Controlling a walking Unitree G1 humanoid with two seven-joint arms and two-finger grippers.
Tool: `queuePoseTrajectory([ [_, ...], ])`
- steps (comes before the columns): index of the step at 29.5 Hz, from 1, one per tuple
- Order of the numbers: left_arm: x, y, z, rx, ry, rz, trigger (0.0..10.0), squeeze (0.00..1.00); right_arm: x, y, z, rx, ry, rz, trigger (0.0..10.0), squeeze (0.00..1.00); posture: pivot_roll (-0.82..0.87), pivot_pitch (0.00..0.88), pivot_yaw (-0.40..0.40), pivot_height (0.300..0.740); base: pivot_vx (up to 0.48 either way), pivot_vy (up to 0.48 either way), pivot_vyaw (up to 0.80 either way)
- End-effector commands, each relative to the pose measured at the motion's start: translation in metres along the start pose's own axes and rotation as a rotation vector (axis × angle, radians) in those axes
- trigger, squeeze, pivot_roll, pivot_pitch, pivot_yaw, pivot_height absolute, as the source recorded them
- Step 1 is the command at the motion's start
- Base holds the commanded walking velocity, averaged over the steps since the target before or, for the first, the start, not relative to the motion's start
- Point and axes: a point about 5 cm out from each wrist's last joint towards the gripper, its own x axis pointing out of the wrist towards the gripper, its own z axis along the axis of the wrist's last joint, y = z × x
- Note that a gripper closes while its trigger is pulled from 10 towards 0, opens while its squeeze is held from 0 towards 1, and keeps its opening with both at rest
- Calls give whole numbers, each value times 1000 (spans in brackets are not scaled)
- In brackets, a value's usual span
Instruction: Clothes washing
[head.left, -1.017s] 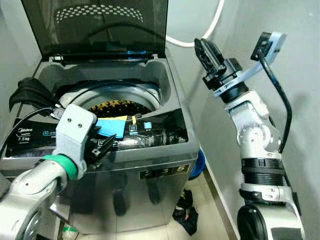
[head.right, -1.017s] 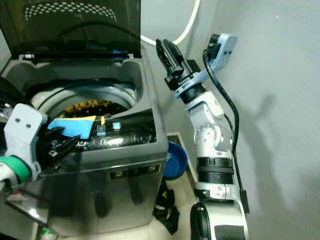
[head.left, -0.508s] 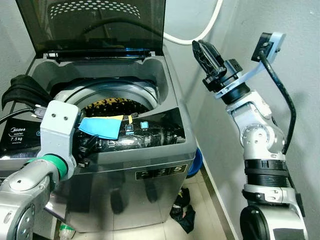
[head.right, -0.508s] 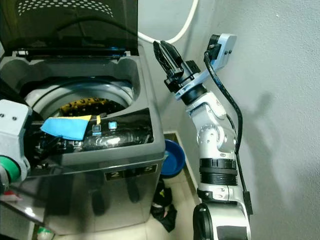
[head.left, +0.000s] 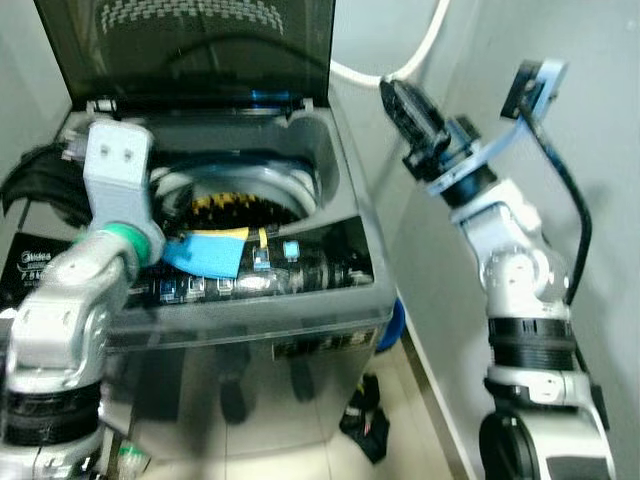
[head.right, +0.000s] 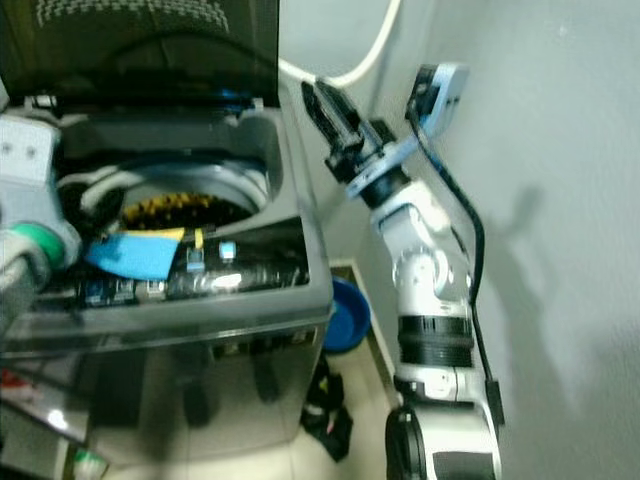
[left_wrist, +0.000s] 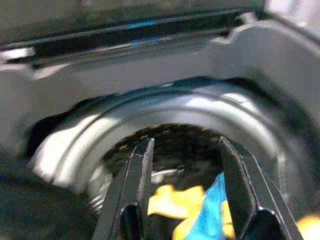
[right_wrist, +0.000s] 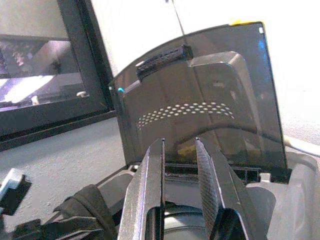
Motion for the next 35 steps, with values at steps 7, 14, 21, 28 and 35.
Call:
queuePoseTrajectory([
  [7, -12, -39, 58, 75, -211, -483, 10000, 0, 5, 4, 9, -13, -27, 12, 10000, 0, 159, 58, 2, 740, 0, 0, 0],
  [14, -66, -28, 30, 54, -62, -771, 10000, 0, 0, 4, 1, 5, -5, 7, 10000, 0, 164, 61, 15, 740, 0, 0, 0],
  [21, -104, -10, -1, 129, 146, -765, 10000, 0, 1, 5, -2, 15, 4, 20, 10000, 0, 179, 66, 1, 740, 0, 0, 0],
  [28, -132, 13, -9, 172, 309, -766, 10000, 0, 4, 6, -6, 29, 16, 34, 10000, 0, 190, 70, -13, 740, 0, 0, 0],
  [35, -130, 31, -17, 237, 395, -663, 10000, 0, 4, 7, -7, 36, 21, 39, 10000, 0, 194, 70, -20, 740, 0, 0, 0],
])
